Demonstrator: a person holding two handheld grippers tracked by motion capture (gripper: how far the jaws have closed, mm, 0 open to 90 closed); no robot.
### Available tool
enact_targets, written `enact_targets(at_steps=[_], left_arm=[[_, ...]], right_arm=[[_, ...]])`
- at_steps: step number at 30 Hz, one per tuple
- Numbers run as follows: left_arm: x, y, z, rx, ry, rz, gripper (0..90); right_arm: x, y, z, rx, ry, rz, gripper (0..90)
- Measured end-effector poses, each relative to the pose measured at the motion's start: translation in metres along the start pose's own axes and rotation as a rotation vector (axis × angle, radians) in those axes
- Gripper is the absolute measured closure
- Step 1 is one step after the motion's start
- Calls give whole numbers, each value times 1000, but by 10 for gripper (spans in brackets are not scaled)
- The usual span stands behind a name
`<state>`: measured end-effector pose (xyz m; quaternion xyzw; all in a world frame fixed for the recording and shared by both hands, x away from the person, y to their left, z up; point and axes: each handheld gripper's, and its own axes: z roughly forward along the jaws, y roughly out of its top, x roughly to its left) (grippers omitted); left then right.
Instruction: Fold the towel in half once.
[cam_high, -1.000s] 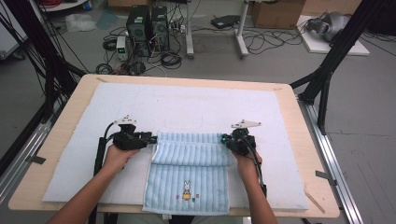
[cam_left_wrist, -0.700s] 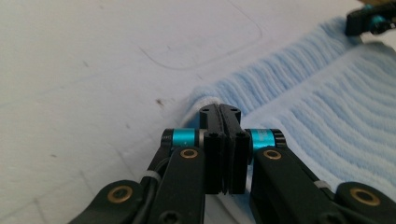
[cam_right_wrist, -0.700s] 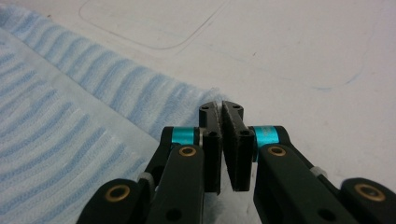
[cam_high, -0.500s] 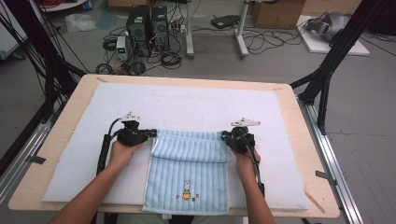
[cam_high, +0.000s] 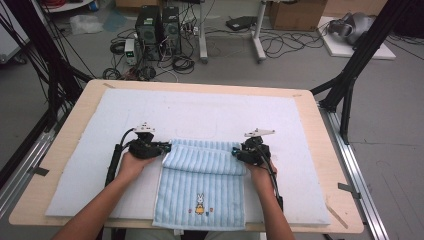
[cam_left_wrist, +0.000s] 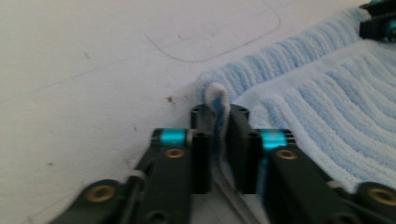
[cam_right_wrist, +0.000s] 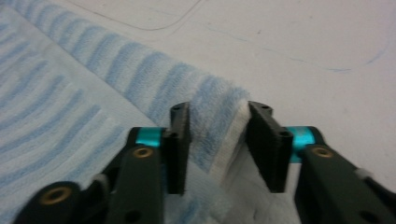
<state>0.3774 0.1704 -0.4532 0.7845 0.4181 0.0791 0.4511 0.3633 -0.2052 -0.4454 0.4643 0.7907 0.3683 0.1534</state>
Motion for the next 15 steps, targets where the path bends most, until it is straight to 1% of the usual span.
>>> enact_targets(at_steps=[1,2,3,5,6,11,12,13,14,15], left_arm=[[0,0,0,2,0,-5,848],[1,1,1,-2,-4,-18,857],[2,1,1,-9,-8,-30,861],[6,3,1,-36,0,-44,866],[8,5,1,-53,0,-59,868],[20,19,7,-81,-3,-95,870],[23,22,9,-101,-6,-111,869],[26,24,11,-93,-6,-111,869],[28,26,14,-95,-1,-107,869],[30,29,16,-104,0,-112,869]], right_arm=[[1,0,0,1,15,-5,800],[3,0,0,5,40,-17,829],[6,1,0,10,26,-35,845],[6,3,0,5,13,-57,851],[6,3,0,-3,3,-56,853],[0,14,5,-40,-30,-70,852],[-2,17,7,-46,-34,-59,852],[-5,20,9,-52,-39,-56,851],[-7,23,10,-60,-43,-56,851],[-10,26,12,-66,-42,-48,851]])
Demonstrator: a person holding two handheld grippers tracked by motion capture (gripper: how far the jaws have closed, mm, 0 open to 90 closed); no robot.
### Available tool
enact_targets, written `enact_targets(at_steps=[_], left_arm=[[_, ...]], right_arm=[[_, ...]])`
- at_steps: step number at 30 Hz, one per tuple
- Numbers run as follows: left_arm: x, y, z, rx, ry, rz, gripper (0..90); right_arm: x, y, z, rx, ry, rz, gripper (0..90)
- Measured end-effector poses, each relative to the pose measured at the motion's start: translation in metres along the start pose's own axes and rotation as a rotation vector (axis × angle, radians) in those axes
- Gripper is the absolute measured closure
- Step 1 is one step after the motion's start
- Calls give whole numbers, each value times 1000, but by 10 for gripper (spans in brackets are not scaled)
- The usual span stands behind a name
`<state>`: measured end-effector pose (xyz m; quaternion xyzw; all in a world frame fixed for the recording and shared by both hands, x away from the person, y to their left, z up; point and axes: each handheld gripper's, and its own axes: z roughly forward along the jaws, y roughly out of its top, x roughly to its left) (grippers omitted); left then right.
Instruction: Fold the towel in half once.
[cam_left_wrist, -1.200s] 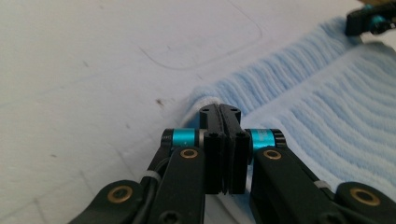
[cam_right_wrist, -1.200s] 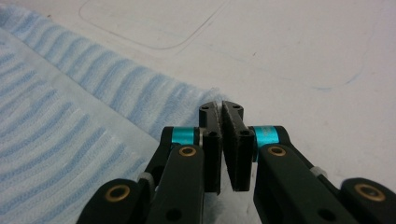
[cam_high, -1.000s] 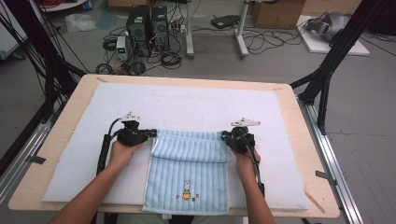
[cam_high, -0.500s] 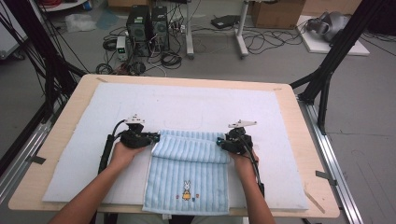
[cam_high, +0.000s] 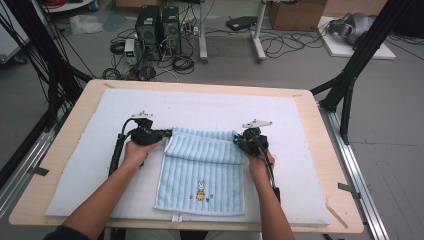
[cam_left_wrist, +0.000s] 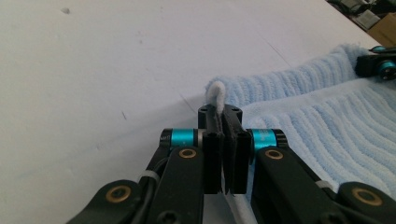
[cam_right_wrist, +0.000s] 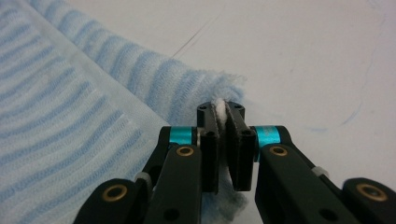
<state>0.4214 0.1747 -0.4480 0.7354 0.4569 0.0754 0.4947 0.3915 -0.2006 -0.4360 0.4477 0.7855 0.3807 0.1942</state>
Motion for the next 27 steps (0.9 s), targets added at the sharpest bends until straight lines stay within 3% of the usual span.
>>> enact_targets(at_steps=[2,7,10,12,17,18,20,23,27], left_arm=[[4,4,4,-9,5,-9,869],[10,19,13,-10,18,12,869],[12,27,18,-3,14,30,869],[12,27,21,-28,19,36,868],[16,24,28,-4,35,36,857],[16,24,28,-7,48,34,822],[18,24,26,-23,71,16,628],[22,27,21,-52,71,6,540],[23,29,17,-89,44,5,538]], right_arm=[[-4,6,4,-2,-6,11,850],[-12,20,14,-9,-32,2,850],[-17,23,19,-15,-50,22,850],[-20,24,23,-19,-63,26,849],[-24,27,31,-6,-77,27,847],[-23,28,33,-6,-78,26,842],[-23,28,35,1,-89,24,771],[-26,28,31,-15,-88,53,623],[-34,28,19,-58,-80,100,555]])
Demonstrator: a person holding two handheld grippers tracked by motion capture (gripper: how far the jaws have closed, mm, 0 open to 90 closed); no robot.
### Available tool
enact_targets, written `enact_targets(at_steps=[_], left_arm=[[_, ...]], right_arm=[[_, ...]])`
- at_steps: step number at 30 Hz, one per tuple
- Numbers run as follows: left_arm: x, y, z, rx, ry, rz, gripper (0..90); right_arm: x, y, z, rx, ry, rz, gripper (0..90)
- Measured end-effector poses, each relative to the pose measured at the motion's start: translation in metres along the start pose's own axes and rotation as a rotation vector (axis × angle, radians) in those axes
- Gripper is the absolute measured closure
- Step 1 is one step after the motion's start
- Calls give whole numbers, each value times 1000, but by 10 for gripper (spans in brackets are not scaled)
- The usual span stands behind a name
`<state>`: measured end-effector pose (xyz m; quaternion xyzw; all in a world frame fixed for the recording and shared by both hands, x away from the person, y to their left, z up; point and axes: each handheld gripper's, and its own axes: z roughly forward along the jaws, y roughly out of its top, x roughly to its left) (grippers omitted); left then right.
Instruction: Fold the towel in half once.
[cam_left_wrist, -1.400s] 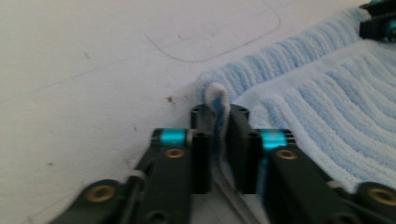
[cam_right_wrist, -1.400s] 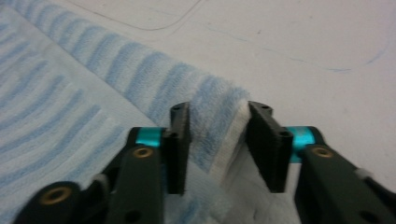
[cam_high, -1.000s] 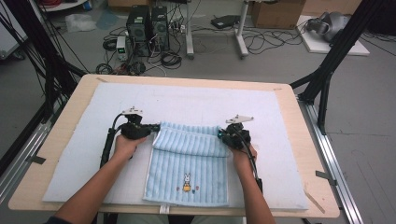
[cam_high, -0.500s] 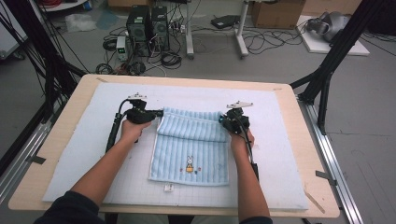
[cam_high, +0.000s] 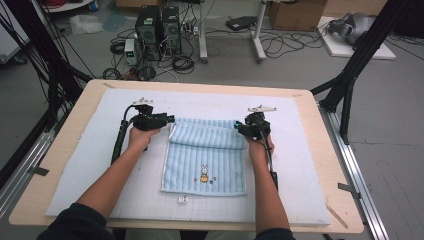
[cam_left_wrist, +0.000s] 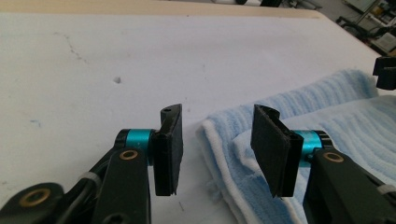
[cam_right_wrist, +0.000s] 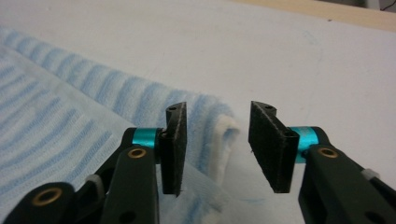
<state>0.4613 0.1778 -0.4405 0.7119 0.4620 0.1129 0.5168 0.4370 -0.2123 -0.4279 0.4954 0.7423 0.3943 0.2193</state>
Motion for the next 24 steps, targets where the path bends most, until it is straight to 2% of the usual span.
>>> enact_targets(at_steps=[4,7,10,13,14,15,17,18,20,24], left_arm=[[-8,0,3,-6,-39,32,539],[-14,-2,9,17,-52,67,540],[-21,-6,16,55,-68,92,540],[-25,-11,22,109,-55,123,548],[-26,-11,23,117,-46,127,571],[-27,-11,23,122,-50,136,623],[-29,-11,22,149,-47,164,776],[-29,-11,21,154,-50,177,845],[-30,-9,18,143,-58,168,856],[-35,-7,6,97,-92,165,857]], right_arm=[[-6,1,-12,-22,19,18,545],[-8,-2,-17,-14,50,27,544],[-8,-8,-17,25,97,21,533],[-7,-14,-11,83,128,15,520],[-7,-16,-10,92,131,11,537],[-7,-17,-8,106,134,14,598],[-6,-19,-7,130,130,-5,728],[-6,-19,-6,131,131,-12,750],[-4,-18,-10,125,113,-19,786],[-2,-18,-18,100,97,-46,794]])
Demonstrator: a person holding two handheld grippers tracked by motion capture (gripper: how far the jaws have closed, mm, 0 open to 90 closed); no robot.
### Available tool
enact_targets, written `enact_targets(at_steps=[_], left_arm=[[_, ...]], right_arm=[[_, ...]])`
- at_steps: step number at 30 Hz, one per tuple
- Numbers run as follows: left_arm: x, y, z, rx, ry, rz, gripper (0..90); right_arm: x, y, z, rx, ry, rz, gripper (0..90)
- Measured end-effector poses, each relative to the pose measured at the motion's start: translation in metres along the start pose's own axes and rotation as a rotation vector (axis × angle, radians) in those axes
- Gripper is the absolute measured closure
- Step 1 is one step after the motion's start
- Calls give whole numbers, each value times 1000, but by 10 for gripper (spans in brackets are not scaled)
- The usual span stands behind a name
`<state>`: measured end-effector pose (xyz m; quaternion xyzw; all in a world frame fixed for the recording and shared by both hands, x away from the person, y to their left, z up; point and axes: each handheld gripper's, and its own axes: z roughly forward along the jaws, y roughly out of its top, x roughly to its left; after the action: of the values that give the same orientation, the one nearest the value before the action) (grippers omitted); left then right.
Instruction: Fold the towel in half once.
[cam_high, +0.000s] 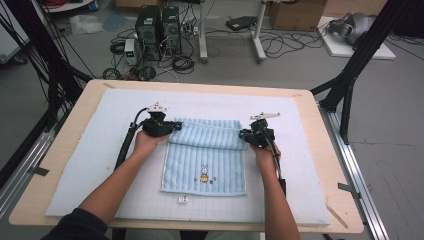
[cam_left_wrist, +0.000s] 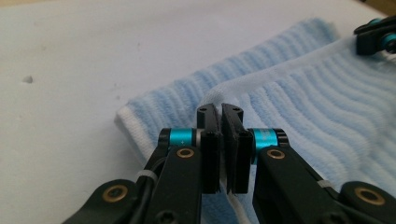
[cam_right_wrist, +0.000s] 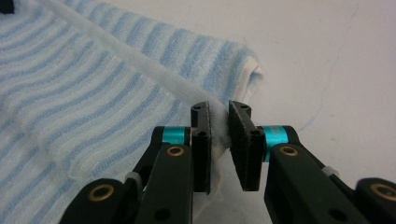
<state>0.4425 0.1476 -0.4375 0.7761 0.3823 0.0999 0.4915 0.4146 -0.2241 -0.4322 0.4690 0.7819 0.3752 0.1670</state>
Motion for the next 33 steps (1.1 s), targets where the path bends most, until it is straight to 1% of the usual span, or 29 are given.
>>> enact_targets(at_steps=[2,3,4,5,7,9,10,11,12,13,15,16,17,19,22,23,26,30,33], left_arm=[[-3,1,-4,-6,-12,0,857],[-6,2,-7,-16,-15,12,857],[-8,2,-10,-38,-18,15,857],[-10,1,-13,-44,-29,11,857],[-14,-1,-17,-48,-41,20,857],[-17,-4,-24,-58,-51,18,857],[-19,-6,-28,-74,-55,19,857],[-20,-7,-32,-82,-56,18,857],[-21,-9,-35,-88,-57,17,857],[-22,-10,-39,-89,-68,10,857],[-27,-15,-46,-111,-79,7,856],[-30,-18,-51,-117,-85,17,856],[-33,-19,-54,-115,-89,22,856],[-38,-25,-61,-130,-93,31,856],[-48,-35,-69,-140,-102,34,857],[-51,-38,-72,-141,-103,38,856],[-59,-49,-78,-146,-109,29,856],[-68,-62,-88,-146,-108,32,856],[-73,-70,-94,-141,-105,39,855]], right_arm=[[1,-2,-4,-15,-4,-8,794],[2,-3,-7,-21,-4,-10,794],[2,-3,-9,-28,-3,-10,794],[3,-4,-12,-38,-1,-14,795],[6,-5,-18,-48,3,-21,796],[8,-6,-23,-48,16,-25,796],[10,-6,-26,-50,21,-33,796],[13,-7,-30,-69,28,-42,796],[16,-8,-33,-76,29,-48,796],[18,-9,-36,-79,31,-53,796],[25,-13,-42,-87,36,-67,796],[26,-15,-44,-95,36,-75,796],[30,-18,-49,-98,39,-69,797],[34,-24,-55,-114,41,-77,798],[41,-35,-64,-126,45,-79,799],[44,-39,-67,-130,44,-84,799],[52,-48,-77,-140,42,-92,799],[64,-58,-91,-156,49,-100,798],[72,-65,-98,-156,53,-116,798]])
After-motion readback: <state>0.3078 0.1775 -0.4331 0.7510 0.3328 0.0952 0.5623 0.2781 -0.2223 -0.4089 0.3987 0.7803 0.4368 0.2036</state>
